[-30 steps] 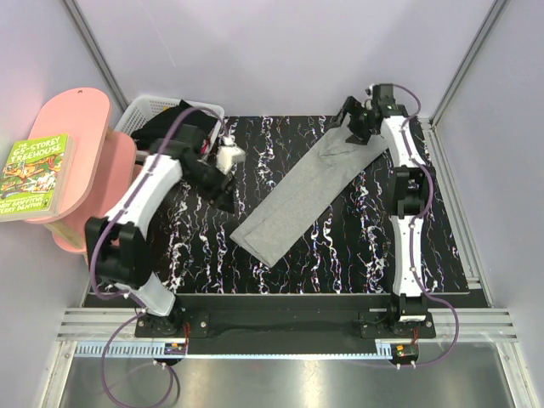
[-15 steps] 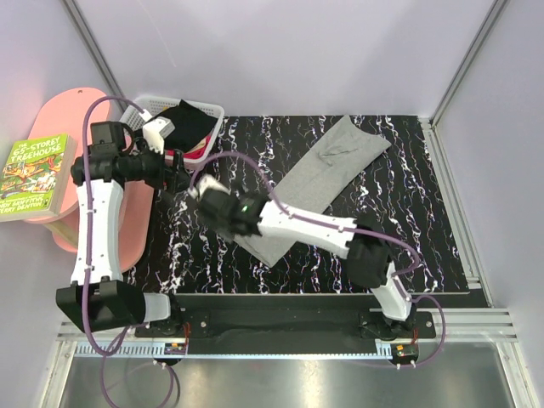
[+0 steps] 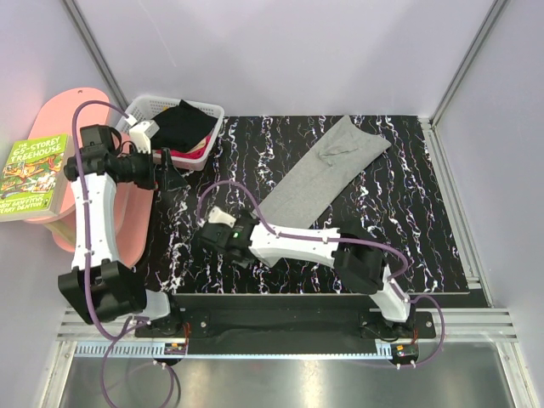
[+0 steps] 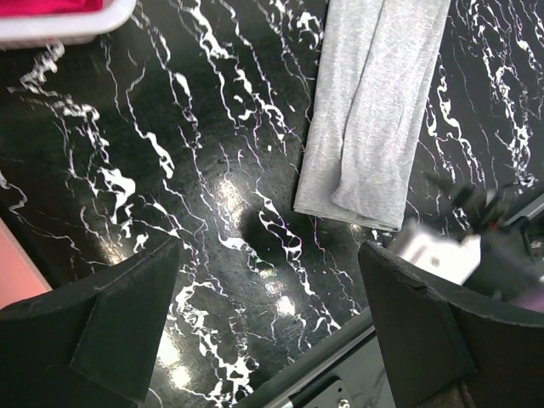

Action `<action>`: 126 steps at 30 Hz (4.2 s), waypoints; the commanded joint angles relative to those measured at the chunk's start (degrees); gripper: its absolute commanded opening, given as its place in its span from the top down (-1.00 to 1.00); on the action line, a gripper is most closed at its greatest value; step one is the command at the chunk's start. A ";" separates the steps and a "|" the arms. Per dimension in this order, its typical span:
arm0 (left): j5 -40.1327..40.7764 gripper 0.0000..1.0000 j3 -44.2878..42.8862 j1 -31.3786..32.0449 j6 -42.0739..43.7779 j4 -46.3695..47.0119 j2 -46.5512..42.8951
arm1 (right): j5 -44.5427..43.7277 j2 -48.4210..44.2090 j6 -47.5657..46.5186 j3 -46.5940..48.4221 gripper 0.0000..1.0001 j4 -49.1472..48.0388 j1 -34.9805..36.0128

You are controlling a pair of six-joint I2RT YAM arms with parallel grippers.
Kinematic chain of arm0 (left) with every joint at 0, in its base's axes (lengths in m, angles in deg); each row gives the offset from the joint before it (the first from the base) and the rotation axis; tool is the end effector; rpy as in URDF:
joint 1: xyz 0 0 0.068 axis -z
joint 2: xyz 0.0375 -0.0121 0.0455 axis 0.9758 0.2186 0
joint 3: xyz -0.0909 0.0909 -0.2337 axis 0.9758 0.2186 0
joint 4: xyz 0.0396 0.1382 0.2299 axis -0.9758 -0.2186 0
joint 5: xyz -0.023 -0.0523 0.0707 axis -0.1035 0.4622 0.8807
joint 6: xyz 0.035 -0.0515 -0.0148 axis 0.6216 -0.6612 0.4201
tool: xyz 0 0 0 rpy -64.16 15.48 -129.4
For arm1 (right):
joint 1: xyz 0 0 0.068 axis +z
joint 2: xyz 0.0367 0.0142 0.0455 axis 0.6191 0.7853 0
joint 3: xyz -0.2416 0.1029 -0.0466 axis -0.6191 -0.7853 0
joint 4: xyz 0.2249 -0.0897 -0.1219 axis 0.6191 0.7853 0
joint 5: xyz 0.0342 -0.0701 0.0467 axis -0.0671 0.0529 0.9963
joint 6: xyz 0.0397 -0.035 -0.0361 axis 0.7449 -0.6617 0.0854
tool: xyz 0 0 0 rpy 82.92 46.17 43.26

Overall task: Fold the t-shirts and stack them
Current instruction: Grab the bottom of the folded rectangular tshirt with right arm, then fold the folded rectangular tshirt in 1/3 of the way

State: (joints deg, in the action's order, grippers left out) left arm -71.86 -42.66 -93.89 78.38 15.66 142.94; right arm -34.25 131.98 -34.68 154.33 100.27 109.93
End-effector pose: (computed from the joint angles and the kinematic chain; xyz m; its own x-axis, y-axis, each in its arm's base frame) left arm 0.2737 0.0451 0.3575 -0.6966 0.0416 -0.7163 0.4240 0.8292 -0.3642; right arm 0.1699 0.4168 0.2002 -0.4017 -0.8348 -0.3765 -0.6430 0.5499 -0.5331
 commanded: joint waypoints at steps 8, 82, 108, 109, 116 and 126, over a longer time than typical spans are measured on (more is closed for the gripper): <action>-0.84 -0.79 -4.69 -1.50 -3.45 1.58 6.68 | 8.16 1.14 5.15 -0.67 -0.85 -3.10 2.94; 0.57 -0.79 -3.99 -1.77 -0.81 1.40 4.84 | 25.21 8.52 8.58 -18.43 1.00 -15.50 -9.45; -0.75 -0.79 -4.69 -1.77 -0.63 1.31 4.75 | 33.91 -4.66 9.02 4.77 1.00 2.87 -0.66; -0.58 -0.79 -4.69 -1.77 -0.63 1.22 4.75 | 33.91 -5.27 8.85 4.60 1.00 2.96 -0.66; -0.49 -0.78 -4.78 -1.77 -0.28 0.96 4.66 | 34.35 -11.77 9.81 -3.83 1.00 1.12 -5.93; -1.37 -0.79 -5.22 -1.86 -0.72 0.61 5.01 | 34.70 -17.67 6.04 -8.85 1.00 -1.96 -19.38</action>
State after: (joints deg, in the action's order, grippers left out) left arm -71.38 -44.91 -95.37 77.13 15.98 149.57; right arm -0.06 117.75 -26.44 145.70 100.90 93.43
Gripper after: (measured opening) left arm 0.896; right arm 0.021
